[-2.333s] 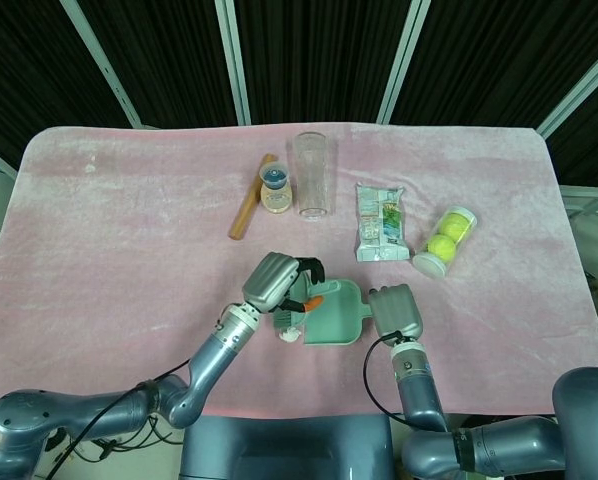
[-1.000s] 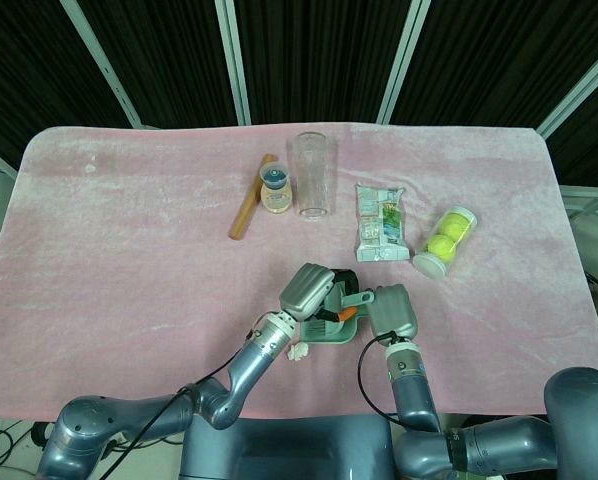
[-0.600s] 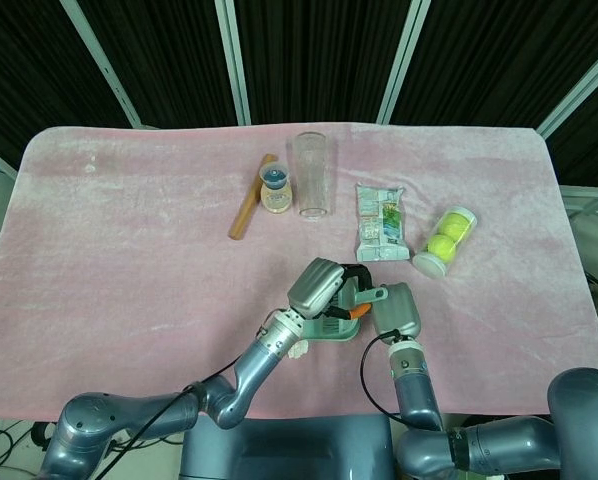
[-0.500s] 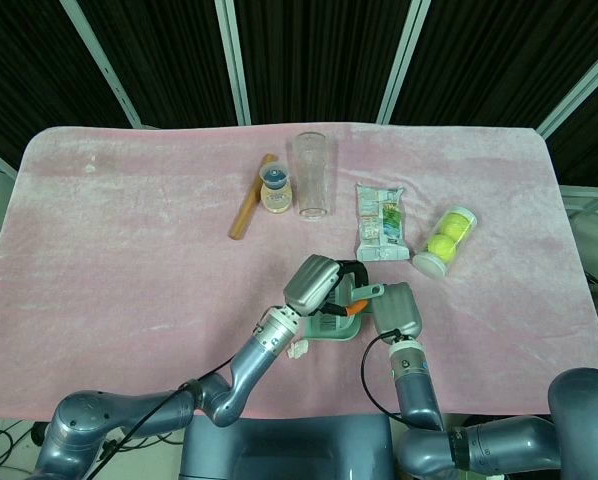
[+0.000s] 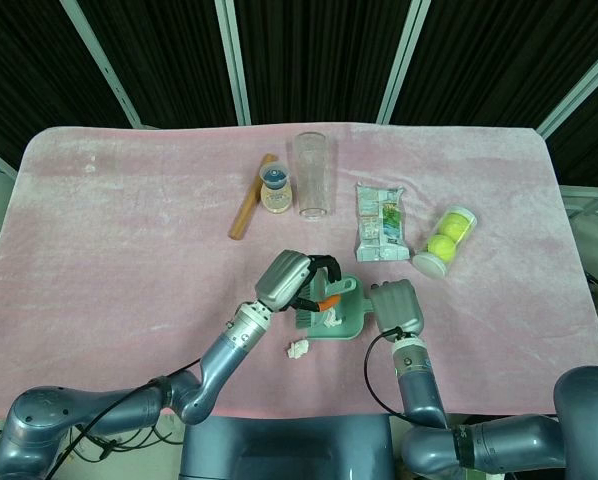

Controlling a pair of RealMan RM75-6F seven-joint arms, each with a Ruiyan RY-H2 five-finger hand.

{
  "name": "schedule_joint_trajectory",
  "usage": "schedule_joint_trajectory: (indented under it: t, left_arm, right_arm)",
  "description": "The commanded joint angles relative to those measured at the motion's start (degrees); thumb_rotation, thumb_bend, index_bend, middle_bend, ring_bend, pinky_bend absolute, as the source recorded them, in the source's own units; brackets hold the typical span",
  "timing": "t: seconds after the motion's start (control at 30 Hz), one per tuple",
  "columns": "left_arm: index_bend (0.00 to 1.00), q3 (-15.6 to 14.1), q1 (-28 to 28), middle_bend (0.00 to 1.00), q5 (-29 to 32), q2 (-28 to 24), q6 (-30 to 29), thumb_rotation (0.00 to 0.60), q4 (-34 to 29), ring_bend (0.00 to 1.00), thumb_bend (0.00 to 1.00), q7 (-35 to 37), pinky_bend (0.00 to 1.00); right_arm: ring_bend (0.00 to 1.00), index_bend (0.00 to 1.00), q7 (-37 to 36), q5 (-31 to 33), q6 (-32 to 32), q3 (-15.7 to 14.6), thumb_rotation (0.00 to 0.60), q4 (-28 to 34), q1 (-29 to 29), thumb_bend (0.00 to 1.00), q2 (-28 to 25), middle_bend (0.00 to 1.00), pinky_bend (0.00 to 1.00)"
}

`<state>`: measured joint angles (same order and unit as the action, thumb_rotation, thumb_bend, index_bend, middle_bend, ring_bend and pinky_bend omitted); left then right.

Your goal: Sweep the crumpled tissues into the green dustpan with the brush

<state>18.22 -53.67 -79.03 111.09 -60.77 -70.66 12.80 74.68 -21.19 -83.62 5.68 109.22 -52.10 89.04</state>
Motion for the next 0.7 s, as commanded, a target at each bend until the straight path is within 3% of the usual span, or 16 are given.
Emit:
schedule_joint_trajectory:
  t: [0.03,0.7]
  left_arm:
    - [0.61,-0.8,0.8,0.65,-0.1,-1.0,-0.2,0.6,-0.9,0.89,0.35,-0.2,1.0]
    - [0.61,-2.9,3.0,0.65,0.2,-3.1,-0.6,0.6,-6.2,0.89,0.35,-1.8,1.0]
  right_arm:
    - [0.65,0.6,0.2,0.3,1.2,-0.3,0.6,0.4,-0.1,0.45,-1.7,0.56,0.79]
    - [0.65,0.61,-0.7,5.0,10.6,-2.6,0.6,3.7,-1.5,0.45,-11.1,0.56,0.79]
